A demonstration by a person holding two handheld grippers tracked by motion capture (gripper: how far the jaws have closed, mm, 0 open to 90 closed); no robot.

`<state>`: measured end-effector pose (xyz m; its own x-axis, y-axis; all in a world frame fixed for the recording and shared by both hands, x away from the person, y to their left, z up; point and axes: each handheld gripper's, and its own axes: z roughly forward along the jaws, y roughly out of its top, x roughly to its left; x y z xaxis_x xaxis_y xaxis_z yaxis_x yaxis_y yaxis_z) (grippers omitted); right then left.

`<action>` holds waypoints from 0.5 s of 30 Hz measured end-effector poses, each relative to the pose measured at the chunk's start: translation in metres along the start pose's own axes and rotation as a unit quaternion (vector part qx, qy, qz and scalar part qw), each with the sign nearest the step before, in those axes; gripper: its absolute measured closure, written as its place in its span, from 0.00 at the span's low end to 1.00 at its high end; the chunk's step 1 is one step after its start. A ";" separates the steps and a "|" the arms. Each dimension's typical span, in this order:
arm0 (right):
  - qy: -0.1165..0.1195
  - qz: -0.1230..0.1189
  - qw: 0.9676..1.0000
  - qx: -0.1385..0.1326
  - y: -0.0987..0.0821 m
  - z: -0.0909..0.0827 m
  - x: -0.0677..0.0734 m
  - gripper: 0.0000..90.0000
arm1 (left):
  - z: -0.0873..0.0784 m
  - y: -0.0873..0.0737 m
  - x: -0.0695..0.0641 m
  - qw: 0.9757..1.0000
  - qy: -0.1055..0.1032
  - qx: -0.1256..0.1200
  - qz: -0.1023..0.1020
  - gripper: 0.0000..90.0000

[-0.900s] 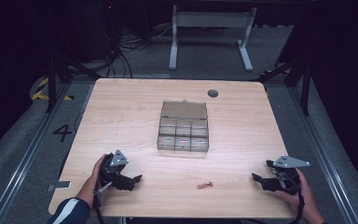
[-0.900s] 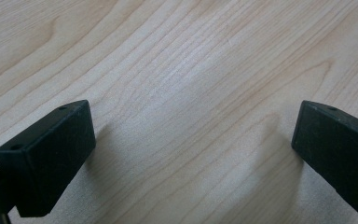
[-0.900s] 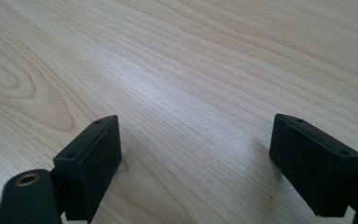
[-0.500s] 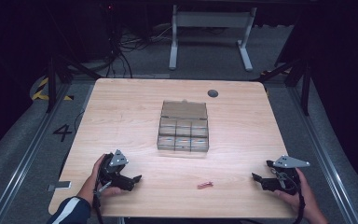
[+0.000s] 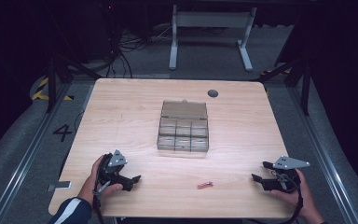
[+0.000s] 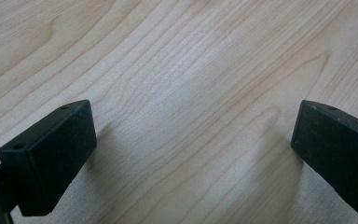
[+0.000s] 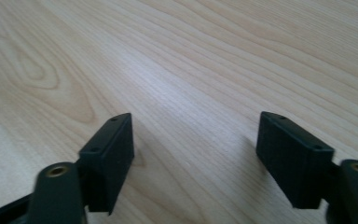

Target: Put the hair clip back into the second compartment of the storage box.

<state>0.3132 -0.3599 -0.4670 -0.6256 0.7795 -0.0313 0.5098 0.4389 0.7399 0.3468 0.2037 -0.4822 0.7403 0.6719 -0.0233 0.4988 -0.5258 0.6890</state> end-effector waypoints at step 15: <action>0.092 -0.071 0.993 -0.024 0.033 0.007 0.044 0.44 | 0.000 0.000 0.000 1.000 0.000 0.000 0.000 0.01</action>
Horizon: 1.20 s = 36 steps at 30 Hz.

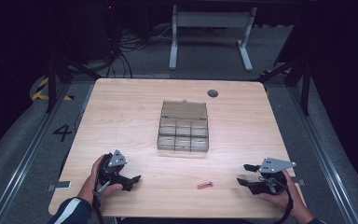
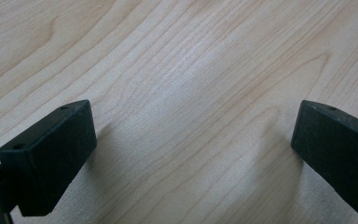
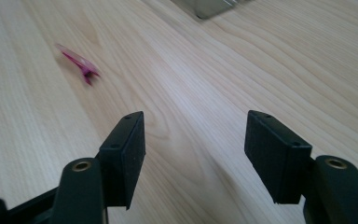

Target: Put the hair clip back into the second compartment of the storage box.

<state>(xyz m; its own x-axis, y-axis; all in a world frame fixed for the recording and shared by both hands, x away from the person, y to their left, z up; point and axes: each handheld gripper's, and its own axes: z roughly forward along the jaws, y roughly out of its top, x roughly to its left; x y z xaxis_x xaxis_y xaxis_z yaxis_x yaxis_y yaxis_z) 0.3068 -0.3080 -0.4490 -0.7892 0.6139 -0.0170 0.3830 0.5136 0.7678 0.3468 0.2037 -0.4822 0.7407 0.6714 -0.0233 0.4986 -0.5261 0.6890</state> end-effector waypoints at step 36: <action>0.130 -0.107 0.985 0.036 0.053 0.077 0.058 0.75 | 0.000 0.000 0.000 1.000 0.001 0.000 0.001 0.01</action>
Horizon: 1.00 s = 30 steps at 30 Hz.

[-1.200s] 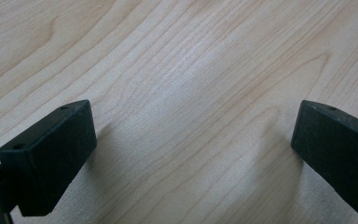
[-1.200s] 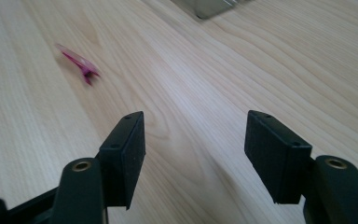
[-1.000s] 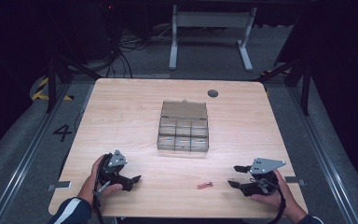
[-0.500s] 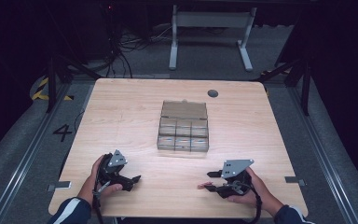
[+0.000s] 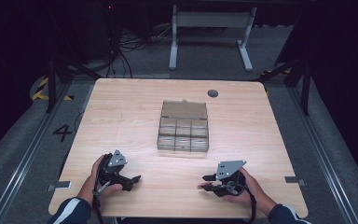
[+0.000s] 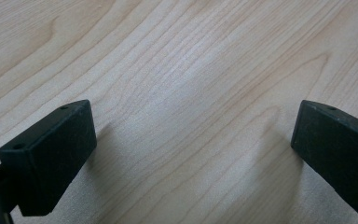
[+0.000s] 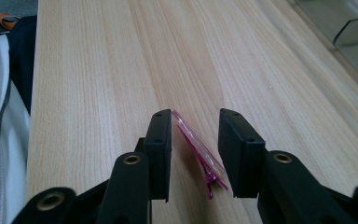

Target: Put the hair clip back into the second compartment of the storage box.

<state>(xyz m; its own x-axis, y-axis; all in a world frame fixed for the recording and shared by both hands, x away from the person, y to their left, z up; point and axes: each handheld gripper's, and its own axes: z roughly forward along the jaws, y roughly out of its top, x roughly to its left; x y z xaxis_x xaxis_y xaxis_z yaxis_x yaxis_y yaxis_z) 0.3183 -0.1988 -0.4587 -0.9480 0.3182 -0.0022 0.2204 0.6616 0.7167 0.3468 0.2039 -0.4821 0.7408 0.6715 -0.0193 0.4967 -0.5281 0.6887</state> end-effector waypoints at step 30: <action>-0.027 -0.004 1.000 -0.007 -0.003 -0.005 -0.003 0.93 | 0.000 0.000 0.000 1.000 -0.003 0.000 0.001 0.01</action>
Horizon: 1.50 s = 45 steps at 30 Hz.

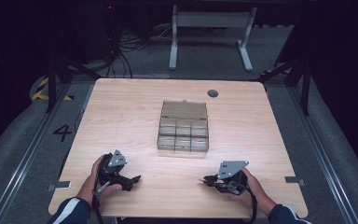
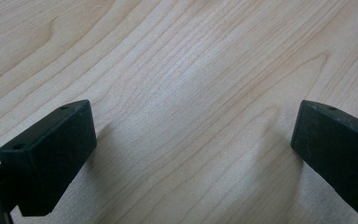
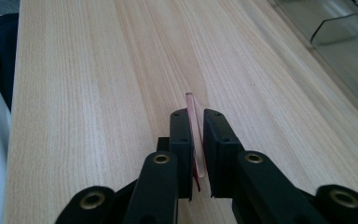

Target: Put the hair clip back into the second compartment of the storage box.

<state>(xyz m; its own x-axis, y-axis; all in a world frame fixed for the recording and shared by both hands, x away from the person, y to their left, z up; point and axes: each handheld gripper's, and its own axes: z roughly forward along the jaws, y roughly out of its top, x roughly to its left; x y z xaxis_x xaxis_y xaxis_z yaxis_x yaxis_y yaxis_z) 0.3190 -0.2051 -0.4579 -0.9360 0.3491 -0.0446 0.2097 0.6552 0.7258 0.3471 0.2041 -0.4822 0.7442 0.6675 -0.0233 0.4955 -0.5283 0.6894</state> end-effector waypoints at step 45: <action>-0.084 0.028 0.995 -0.054 0.041 -0.035 -0.044 0.93 | 0.000 0.000 0.000 1.000 -0.002 0.000 0.003 0.01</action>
<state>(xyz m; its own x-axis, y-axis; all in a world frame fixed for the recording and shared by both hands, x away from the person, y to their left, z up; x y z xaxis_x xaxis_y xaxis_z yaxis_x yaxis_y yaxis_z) 0.3588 -0.2167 -0.4018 -0.8616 0.4958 -0.1091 0.2208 0.5595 0.7989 0.3472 0.2044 -0.4822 0.7485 0.6628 -0.0226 0.4918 -0.5318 0.6895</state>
